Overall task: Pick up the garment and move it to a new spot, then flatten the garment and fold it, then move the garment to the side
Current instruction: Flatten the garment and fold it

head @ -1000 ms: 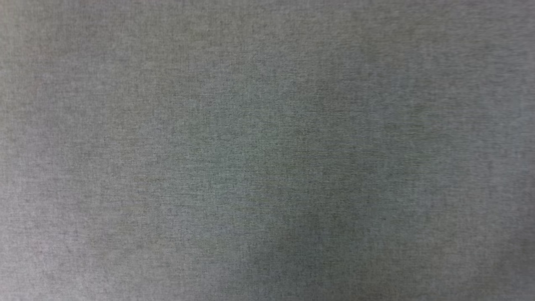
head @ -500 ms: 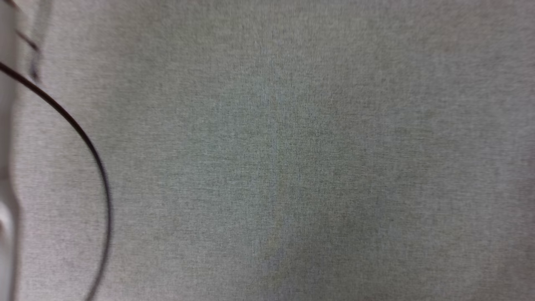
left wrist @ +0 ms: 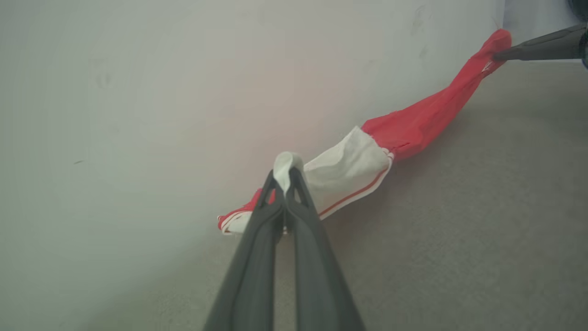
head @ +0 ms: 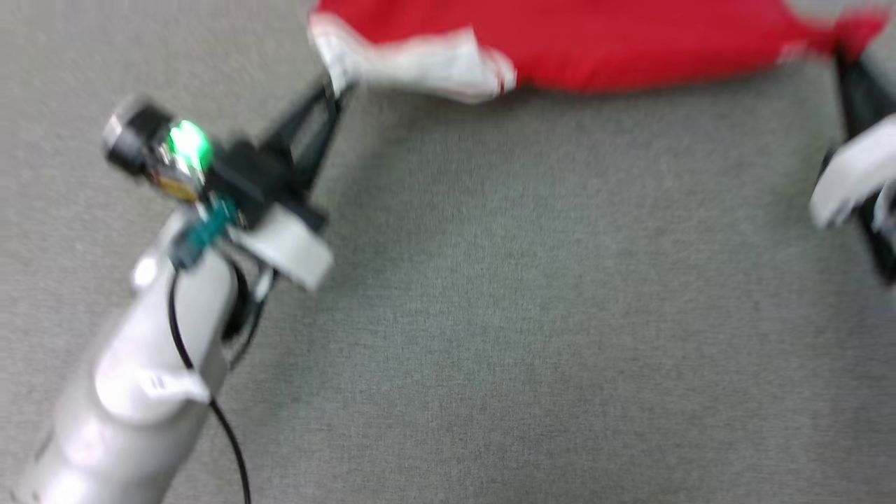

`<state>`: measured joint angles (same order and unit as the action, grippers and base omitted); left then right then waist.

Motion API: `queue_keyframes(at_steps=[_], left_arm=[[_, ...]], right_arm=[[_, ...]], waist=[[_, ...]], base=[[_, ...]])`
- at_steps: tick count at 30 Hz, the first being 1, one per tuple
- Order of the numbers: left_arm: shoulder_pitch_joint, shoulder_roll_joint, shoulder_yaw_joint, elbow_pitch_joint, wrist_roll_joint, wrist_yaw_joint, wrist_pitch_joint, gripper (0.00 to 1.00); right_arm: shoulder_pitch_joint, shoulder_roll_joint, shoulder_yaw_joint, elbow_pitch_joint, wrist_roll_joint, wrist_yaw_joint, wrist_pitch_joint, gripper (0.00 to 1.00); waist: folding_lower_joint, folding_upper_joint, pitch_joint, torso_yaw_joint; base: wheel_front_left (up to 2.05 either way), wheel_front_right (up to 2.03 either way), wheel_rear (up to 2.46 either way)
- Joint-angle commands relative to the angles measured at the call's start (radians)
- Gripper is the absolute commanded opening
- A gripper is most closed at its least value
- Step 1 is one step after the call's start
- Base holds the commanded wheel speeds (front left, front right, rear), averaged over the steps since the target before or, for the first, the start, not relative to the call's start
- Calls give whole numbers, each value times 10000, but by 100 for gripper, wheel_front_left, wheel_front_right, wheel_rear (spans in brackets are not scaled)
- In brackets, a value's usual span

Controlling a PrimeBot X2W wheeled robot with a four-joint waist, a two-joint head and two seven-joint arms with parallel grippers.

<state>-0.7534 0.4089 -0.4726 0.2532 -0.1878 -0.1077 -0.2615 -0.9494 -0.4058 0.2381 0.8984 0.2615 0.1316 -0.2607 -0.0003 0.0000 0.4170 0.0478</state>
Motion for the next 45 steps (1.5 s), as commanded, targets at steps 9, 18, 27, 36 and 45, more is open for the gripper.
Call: queue_keyframes(at_steps=[9, 18, 27, 36, 45], left_arm=[[2878, 650, -1167, -14, 99, -189, -51, 0], [4669, 1394, -2414, 261, -772, -222, 100, 0], [6202, 2194, -3044, -696, -2223, -226, 676, 0], [7525, 2951, -3327, -2196, -3197, -224, 1497, 0], [8062, 3369, -3050, -3154, -3672, 152, 1403, 0]], right_arm=[[2963, -33, 1201, -425, 1705, -19, 343, 0], [4645, -495, 1867, -1482, 3482, -17, 1597, 0], [6494, -1397, 2253, -2906, 5320, -19, 2919, 0], [8492, -2277, 2084, -4509, 6849, -17, 4104, 0], [10013, -2649, 1130, -6111, 7339, -17, 4202, 0]], waist=[[3, 0, -1957, -161], [3, 0, -3007, -132], [3, 0, -3959, -112], [3, 0, -4270, -19], [3, 0, -4280, -55]], base=[[0, 0, 0], [0, 0, 0], [0, 0, 0], [0, 0, 0], [0, 0, 0]])
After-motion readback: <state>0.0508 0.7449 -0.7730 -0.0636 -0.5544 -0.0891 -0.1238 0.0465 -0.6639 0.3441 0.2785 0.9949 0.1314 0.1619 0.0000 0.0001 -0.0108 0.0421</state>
